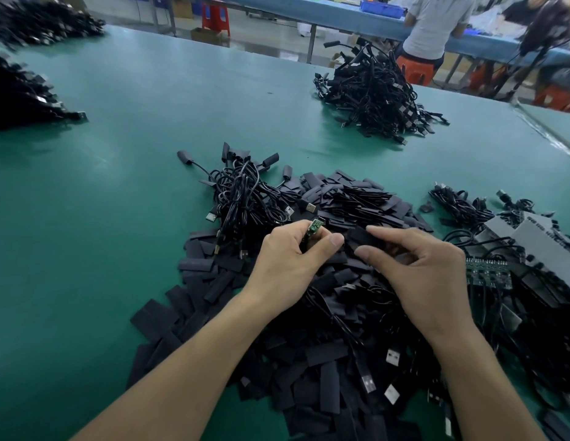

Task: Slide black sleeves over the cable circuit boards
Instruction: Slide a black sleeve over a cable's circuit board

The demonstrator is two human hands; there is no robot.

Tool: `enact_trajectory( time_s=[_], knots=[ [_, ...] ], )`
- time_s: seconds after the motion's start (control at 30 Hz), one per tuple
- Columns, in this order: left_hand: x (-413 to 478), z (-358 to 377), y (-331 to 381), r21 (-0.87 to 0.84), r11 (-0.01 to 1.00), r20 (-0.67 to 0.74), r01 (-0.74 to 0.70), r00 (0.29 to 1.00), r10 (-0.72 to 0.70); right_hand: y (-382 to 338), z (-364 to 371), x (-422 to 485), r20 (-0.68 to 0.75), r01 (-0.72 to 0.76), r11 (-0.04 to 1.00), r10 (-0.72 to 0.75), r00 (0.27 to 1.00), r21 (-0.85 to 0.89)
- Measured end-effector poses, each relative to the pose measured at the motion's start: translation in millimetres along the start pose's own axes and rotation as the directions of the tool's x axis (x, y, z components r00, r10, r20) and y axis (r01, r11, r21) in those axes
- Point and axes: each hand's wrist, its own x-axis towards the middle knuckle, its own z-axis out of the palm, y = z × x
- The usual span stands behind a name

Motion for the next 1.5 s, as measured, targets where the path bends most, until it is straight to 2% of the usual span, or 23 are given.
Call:
enact_trajectory(
  time_s=[0.1,0.17,0.43,0.6,0.7,0.87,0.93,1.0,1.07,1.13,1.27,1.37,1.5],
  knots=[
    [0.5,0.3,-0.1,0.009,1.000,0.044,0.007,0.999,-0.007,-4.1,1.8,-2.2,0.141,-0.008,1.000,0.004,0.990,0.028],
    [0.4,-0.7,0.3,0.013,1.000,0.069,-0.008,0.998,0.007,-4.8,2.8,-3.1,0.185,-0.011,0.999,0.003,0.983,0.046],
    [-1.1,0.0,2.0,0.068,0.998,-0.011,-0.015,1.000,0.015,-1.3,1.7,-1.4,0.116,0.013,0.997,-0.004,0.993,-0.072],
    [1.0,1.5,4.4,-0.057,0.997,-0.006,0.044,0.999,-0.044,-3.0,0.6,-1.4,0.077,-0.013,0.999,0.017,0.997,-0.050],
    [2.2,1.3,0.6,-0.057,0.998,-0.010,0.022,1.000,-0.023,-2.0,1.3,-1.9,0.073,-0.035,0.996,0.040,0.997,-0.078],
    [2.6,0.3,-1.5,-0.126,0.992,-0.049,-0.007,0.999,0.001,2.6,0.5,-3.2,0.147,-0.055,0.913,0.124,0.981,-0.403],
    [2.6,-0.2,-1.1,-0.156,0.988,-0.060,-0.013,0.998,0.004,-0.2,-0.1,-3.1,0.168,-0.055,0.925,0.126,0.978,-0.376],
    [2.9,-0.1,-1.3,-0.155,0.988,-0.070,-0.030,0.997,0.020,-4.0,2.1,-3.5,0.249,-0.029,0.942,0.117,0.962,-0.333],
    [3.0,-0.1,-1.6,-0.156,0.986,-0.075,-0.052,0.996,0.041,-4.5,5.6,-4.6,0.342,-0.003,0.933,0.134,0.930,-0.359],
    [3.1,0.2,-1.4,-0.162,0.984,-0.083,-0.069,0.995,0.056,-3.7,7.2,-4.8,0.363,-0.008,0.927,0.155,0.919,-0.374],
    [3.0,0.5,-1.8,-0.149,0.985,-0.112,-0.083,0.991,0.067,-3.0,9.1,-5.4,0.308,-0.005,0.933,0.124,0.943,-0.359],
    [3.8,1.6,-3.3,-0.113,0.993,-0.091,-0.037,0.995,0.026,-5.5,9.0,-6.4,0.243,-0.023,0.949,0.104,0.965,-0.314],
    [4.1,1.5,-1.7,-0.119,0.993,-0.054,0.013,0.998,-0.020,-4.2,6.5,-5.2,0.046,-0.107,0.936,0.129,0.991,-0.335]
  ],
)
